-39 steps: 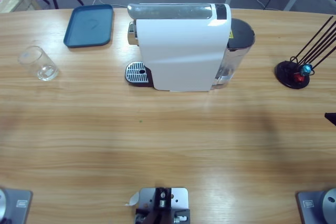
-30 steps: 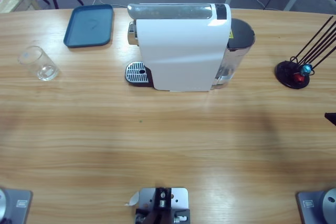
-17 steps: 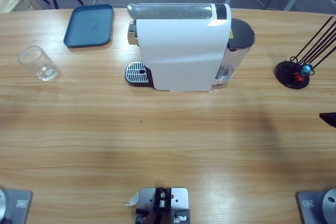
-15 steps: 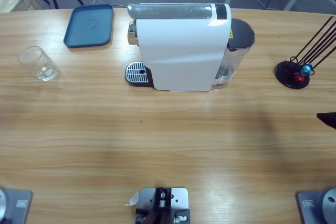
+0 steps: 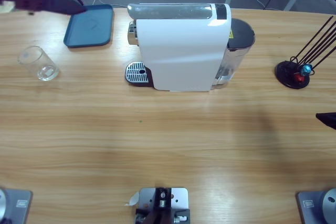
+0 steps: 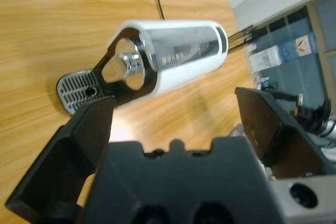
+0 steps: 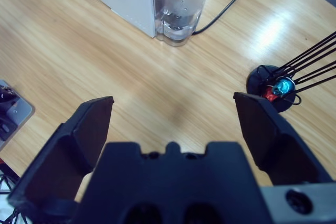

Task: Pour coffee

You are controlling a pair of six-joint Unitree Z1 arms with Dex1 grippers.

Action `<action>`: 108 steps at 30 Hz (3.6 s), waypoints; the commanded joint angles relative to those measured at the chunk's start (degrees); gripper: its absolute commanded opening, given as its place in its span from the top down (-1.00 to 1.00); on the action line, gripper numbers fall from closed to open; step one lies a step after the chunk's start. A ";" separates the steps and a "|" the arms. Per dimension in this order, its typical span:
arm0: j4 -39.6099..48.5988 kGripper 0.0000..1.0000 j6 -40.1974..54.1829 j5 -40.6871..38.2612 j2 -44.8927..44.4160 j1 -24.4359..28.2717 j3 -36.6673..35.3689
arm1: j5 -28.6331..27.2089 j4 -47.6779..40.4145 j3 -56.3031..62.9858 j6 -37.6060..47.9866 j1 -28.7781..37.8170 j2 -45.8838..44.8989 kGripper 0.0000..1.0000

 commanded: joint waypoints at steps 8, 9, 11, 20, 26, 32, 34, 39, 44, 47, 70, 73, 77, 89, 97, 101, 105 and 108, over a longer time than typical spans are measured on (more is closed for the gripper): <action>-16.49 -0.74 -8.06 -7.22 14.72 1.22 0.82 | 0.54 0.18 0.09 -0.27 -0.14 3.32 -1.00; -16.49 -0.69 -8.09 -7.22 14.77 1.31 1.18 | 0.54 0.18 0.02 -0.27 -0.15 3.32 -1.00; -16.58 -0.69 -8.09 -7.32 15.21 1.67 1.93 | 0.53 0.18 0.02 -0.27 -0.14 3.32 -1.00; -16.85 -0.47 -7.78 -9.71 16.62 3.43 5.04 | 0.46 0.18 0.04 -0.09 -0.14 3.32 -1.00; -20.01 0.05 -8.09 -15.02 18.16 3.57 5.03 | 0.44 0.18 0.11 -0.09 -0.12 3.14 -1.00; -21.42 0.41 -8.09 -16.69 18.34 3.59 5.25 | 0.37 0.18 0.11 -0.09 -0.10 3.23 -1.00; -21.45 0.78 -8.09 -17.52 18.34 3.59 5.36 | 0.37 0.18 0.11 -0.09 -0.12 3.32 -1.00; -22.30 1.00 -8.09 -18.40 17.76 3.59 5.31 | 0.37 0.18 0.11 -0.09 -0.12 3.21 -1.00; -25.00 1.00 -9.78 -20.86 17.58 3.59 5.27 | 0.37 0.18 0.11 -0.09 -0.08 2.95 -1.00; -28.15 1.00 -12.33 -20.88 16.58 3.59 4.73 | 0.37 0.18 0.19 -0.09 -0.12 2.79 -1.00; 7.73 -0.34 19.98 5.97 5.96 -11.72 -26.83 | -6.77 -7.23 2.78 3.67 -1.65 10.02 -0.72; 15.22 -0.35 35.15 19.85 4.36 -16.52 -26.26 | -6.45 -8.62 2.83 4.55 -5.99 11.05 -0.72; 14.81 -0.93 47.08 27.45 0.50 -19.01 -17.81 | -6.38 -11.54 2.90 4.73 -11.98 13.07 -0.72; 13.81 -1.00 42.76 32.42 -13.76 -22.86 8.51 | -8.42 -30.10 15.56 8.63 -27.01 21.04 -0.68; 13.74 -1.00 40.63 33.18 -14.76 -23.13 9.53 | -5.49 -54.64 24.86 8.42 -29.91 33.31 -0.45; 13.48 -1.00 39.42 33.18 -13.23 -23.13 8.10 | -5.56 -61.73 26.47 8.35 -30.83 39.42 -0.35; 13.48 -1.00 39.28 33.62 -12.95 -23.13 8.17 | -6.28 -64.68 27.69 8.31 -31.88 40.06 -0.20; 13.28 -1.00 38.63 33.62 -11.98 -23.13 8.08 | -6.42 -64.68 27.81 7.73 -31.99 38.21 -0.20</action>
